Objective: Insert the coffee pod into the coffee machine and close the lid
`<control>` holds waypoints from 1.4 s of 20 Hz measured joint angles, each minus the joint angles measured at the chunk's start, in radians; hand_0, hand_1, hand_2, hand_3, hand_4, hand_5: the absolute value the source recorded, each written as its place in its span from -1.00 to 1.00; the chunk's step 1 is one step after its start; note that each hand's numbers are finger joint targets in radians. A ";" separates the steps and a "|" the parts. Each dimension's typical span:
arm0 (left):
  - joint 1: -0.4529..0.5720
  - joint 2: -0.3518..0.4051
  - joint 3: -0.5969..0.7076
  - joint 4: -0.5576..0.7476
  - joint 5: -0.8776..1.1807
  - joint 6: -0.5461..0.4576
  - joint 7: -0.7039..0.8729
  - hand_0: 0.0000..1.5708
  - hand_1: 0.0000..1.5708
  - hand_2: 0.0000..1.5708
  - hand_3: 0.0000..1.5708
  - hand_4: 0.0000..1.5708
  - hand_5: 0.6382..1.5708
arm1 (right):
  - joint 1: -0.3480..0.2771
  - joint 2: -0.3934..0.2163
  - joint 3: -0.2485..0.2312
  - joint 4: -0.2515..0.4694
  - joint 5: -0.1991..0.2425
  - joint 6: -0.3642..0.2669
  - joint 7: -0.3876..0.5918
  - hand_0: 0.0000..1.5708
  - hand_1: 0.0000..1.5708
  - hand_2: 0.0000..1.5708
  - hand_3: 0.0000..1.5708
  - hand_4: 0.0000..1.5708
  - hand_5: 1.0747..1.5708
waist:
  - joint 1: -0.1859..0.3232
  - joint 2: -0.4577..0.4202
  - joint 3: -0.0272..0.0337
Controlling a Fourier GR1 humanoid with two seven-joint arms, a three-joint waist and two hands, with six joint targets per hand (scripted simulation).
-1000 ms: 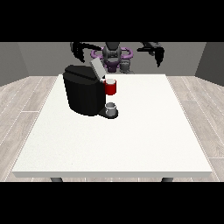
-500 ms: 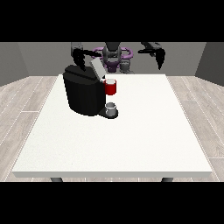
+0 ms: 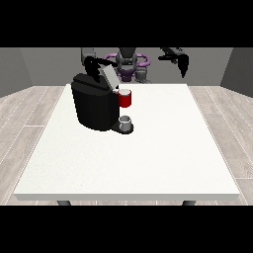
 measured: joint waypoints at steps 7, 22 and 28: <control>0.000 0.009 -0.012 0.006 -0.013 0.024 -0.027 -1.00 -1.00 -1.00 -1.00 -1.00 1.00 | -0.046 0.008 0.008 0.022 0.021 -0.003 -0.024 -1.00 -1.00 -1.00 -1.00 -1.00 1.00 | -0.005 0.027 -0.0031; -0.030 0.024 -0.021 0.036 -0.007 0.052 -0.025 -1.00 -1.00 -1.00 -1.00 -0.80 1.00 | -0.162 0.033 0.014 0.062 0.042 -0.039 0.057 -1.00 -1.00 -1.00 -1.00 -0.78 1.00 | 0.007 0.047 0.0079; -0.044 0.034 -0.014 0.056 0.005 0.043 -0.037 -1.00 -1.00 -1.00 -1.00 -1.00 1.00 | -0.190 0.053 0.073 0.055 0.103 -0.065 0.055 -1.00 -1.00 -1.00 -1.00 -0.82 1.00 | 0.023 0.056 0.0054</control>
